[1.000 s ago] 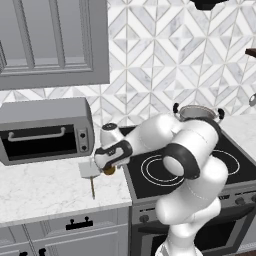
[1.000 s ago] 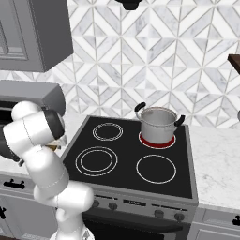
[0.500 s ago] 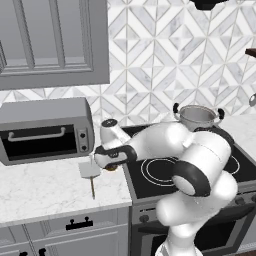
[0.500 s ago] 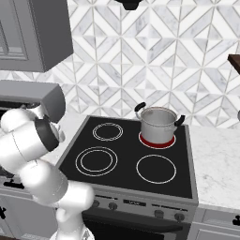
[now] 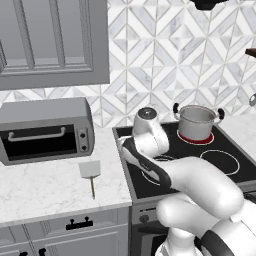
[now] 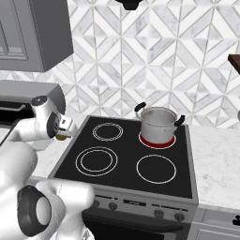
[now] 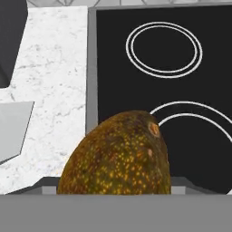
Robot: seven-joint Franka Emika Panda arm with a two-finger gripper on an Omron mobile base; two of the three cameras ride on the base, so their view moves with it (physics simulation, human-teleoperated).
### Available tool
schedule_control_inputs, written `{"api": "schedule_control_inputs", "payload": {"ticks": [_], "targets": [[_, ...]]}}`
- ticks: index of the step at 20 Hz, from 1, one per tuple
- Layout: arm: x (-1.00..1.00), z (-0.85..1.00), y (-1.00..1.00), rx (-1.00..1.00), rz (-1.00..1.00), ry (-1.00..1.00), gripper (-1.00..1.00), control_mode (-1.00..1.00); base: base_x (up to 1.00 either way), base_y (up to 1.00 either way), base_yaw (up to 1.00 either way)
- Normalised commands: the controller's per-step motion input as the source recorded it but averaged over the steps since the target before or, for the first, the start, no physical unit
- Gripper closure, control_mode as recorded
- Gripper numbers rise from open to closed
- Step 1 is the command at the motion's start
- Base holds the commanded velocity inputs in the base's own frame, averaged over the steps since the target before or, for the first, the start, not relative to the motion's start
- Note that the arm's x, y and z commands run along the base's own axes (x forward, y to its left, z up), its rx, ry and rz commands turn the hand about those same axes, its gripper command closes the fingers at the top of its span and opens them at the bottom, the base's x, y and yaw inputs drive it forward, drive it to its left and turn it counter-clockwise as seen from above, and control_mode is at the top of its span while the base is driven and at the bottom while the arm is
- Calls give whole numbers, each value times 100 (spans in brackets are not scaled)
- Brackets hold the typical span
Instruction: Put the avocado and bell pepper in the pot. Retrieve the spatula and lightly stir the vegetables in the pot.
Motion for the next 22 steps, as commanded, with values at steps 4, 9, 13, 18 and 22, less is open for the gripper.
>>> {"api": "schedule_control_inputs", "payload": {"ticks": [4,9,13,18,22], "targets": [[0,81,-100,0,-14,-5,100,-100,0,0,0],[21,67,-100,0,-18,0,100,-100,0,0,0],[47,56,-100,0,-19,0,100,-100,0,0,0],[59,32,-100,1,-16,0,100,-100,0,0,0],[68,2,-99,3,-8,0,100,-100,0,0,0]]}}
